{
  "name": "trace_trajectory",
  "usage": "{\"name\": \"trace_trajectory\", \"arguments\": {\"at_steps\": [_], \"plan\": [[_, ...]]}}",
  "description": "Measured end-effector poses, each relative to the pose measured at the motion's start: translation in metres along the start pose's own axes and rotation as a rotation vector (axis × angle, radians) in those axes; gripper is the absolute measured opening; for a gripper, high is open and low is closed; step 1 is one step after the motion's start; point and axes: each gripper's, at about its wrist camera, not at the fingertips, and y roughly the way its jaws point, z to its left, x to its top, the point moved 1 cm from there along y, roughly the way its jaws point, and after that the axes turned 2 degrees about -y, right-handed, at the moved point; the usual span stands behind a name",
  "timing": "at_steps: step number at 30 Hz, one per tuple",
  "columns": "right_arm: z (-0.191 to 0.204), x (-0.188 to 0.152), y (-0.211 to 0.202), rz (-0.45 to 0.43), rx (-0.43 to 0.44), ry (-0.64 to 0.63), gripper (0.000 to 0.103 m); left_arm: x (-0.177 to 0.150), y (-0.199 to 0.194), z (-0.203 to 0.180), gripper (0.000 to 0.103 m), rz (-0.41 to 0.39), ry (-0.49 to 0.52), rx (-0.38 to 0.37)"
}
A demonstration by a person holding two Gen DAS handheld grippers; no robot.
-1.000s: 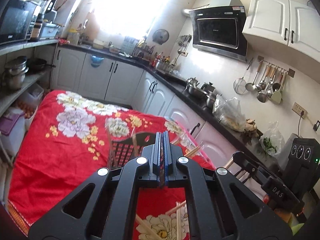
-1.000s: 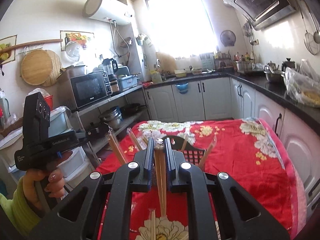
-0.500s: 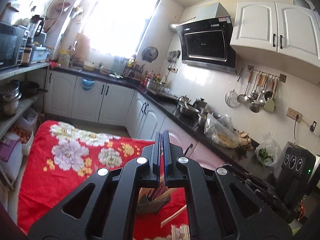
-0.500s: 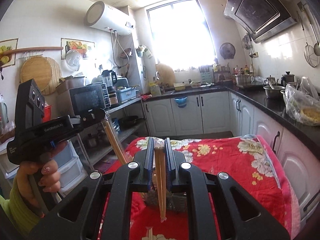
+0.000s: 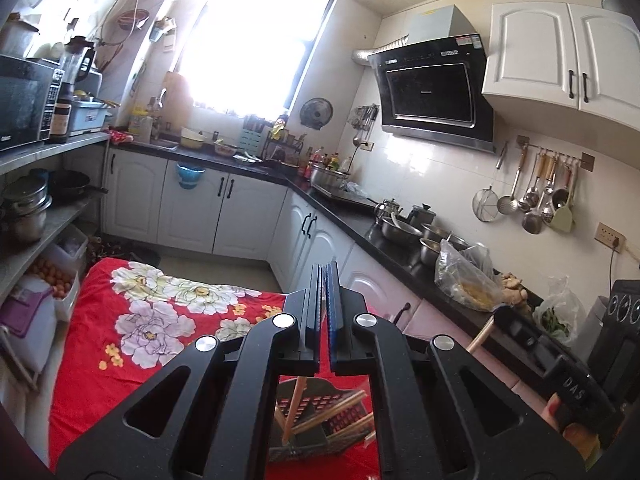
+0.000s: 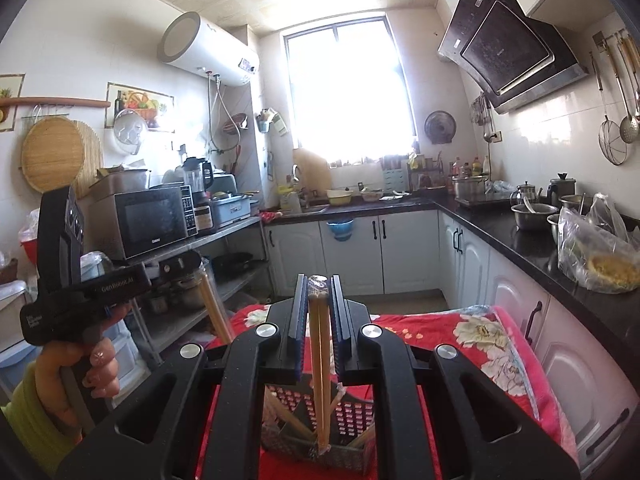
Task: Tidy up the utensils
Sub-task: 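Lift both held chopsticks and carry them above the mesh caddy, then open the left tool over the caddy while the right tool releases its chopstick inside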
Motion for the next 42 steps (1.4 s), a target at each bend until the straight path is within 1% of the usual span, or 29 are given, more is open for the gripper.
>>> {"name": "trace_trajectory", "arguments": {"at_steps": [3, 10, 16, 22, 34, 42], "plan": [[-0.006, 0.002, 0.009, 0.007, -0.013, 0.008, 0.011, 0.000, 0.008, 0.006, 0.001, -0.001, 0.004, 0.026], [-0.018, -0.003, 0.028, 0.020, -0.048, 0.018, 0.011, -0.002, 0.023, 0.020, 0.001, 0.000, -0.013, 0.047], [-0.025, -0.014, 0.042, 0.046, -0.077, 0.041, 0.011, -0.003, 0.030, 0.024, 0.001, -0.007, -0.038, 0.031], [-0.031, -0.030, 0.054, 0.078, -0.089, 0.062, 0.011, -0.012, 0.039, 0.021, 0.001, 0.010, -0.050, 0.004], [-0.032, -0.057, 0.063, 0.115, -0.099, 0.065, 0.011, -0.044, 0.057, 0.017, 0.001, 0.062, -0.047, -0.013], [-0.033, -0.071, 0.058, 0.128, -0.108, 0.077, 0.011, -0.063, 0.060, 0.017, 0.001, 0.079, -0.044, -0.020]]}}
